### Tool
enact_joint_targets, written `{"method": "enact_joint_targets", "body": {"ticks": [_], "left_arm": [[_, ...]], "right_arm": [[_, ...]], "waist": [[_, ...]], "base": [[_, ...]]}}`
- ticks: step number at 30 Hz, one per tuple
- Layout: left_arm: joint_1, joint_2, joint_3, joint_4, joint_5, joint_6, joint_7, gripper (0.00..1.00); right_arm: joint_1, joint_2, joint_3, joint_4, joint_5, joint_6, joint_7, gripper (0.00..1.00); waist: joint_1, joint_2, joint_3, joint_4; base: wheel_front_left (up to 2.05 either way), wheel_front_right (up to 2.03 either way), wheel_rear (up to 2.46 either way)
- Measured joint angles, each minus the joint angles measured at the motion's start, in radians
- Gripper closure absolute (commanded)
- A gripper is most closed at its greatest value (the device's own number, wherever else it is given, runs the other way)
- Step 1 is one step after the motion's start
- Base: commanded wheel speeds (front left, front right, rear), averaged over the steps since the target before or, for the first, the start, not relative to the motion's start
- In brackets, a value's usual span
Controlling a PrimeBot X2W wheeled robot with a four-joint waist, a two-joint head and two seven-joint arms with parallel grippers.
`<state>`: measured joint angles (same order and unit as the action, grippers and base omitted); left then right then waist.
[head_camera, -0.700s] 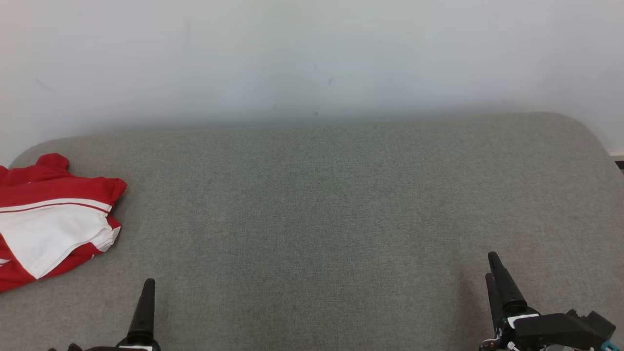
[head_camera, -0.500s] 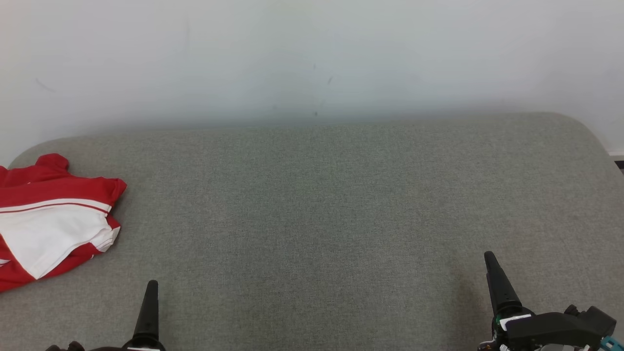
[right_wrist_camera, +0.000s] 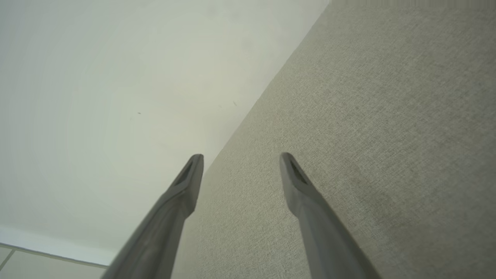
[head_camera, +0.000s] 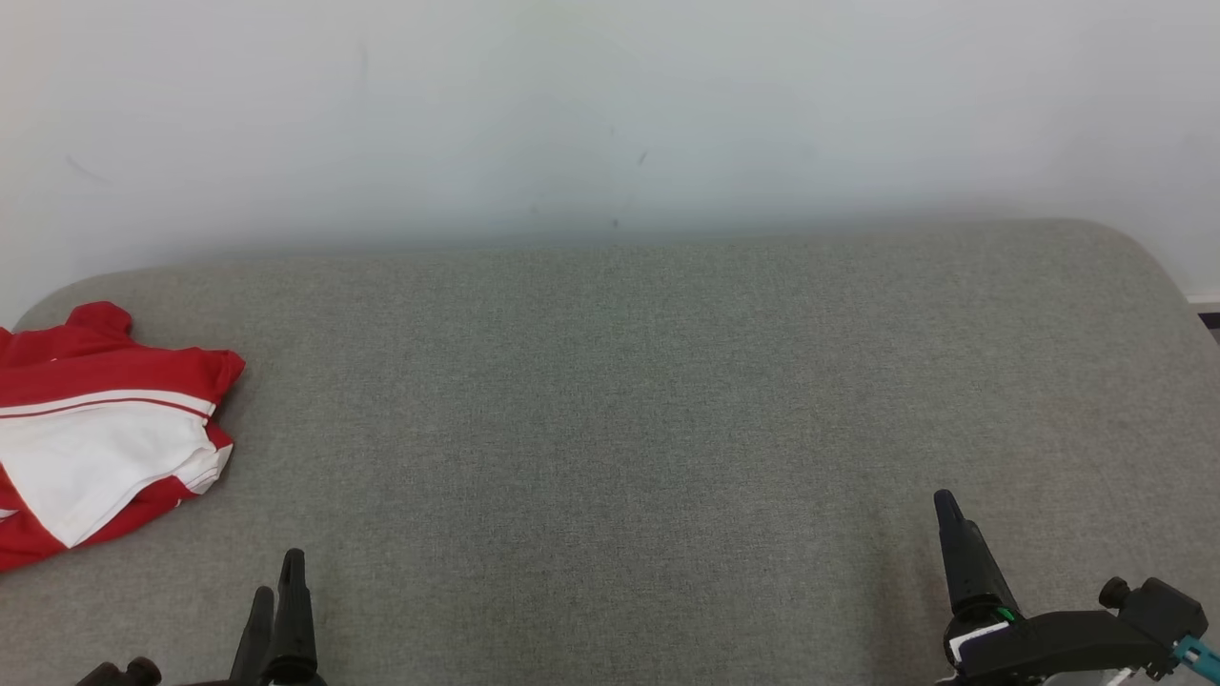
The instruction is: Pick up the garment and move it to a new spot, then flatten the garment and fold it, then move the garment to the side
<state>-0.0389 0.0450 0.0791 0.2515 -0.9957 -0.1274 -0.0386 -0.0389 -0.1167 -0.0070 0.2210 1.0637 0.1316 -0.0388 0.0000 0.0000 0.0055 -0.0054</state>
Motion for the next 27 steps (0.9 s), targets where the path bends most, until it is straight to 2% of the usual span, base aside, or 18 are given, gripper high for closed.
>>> {"method": "enact_joint_targets", "body": {"ticks": [15, 27], "left_arm": [[0.015, 0.000, -0.016, -0.006, 0.208, 0.000, -0.050, 0.00], [0.035, 0.000, -0.017, -0.008, 0.353, 0.004, -0.085, 0.00]], "right_arm": [[0.004, -0.010, 0.025, -0.005, -0.252, 0.000, -0.051, 0.00], [0.016, -0.023, 0.046, -0.019, -0.384, 0.000, -0.086, 0.00]], "waist": [[0.0000, 0.0000, -0.001, -0.003], [0.0000, 0.0000, -0.003, -0.005]], "base": [[0.00, 0.00, 0.00], [0.00, 0.00, 0.00]]}}
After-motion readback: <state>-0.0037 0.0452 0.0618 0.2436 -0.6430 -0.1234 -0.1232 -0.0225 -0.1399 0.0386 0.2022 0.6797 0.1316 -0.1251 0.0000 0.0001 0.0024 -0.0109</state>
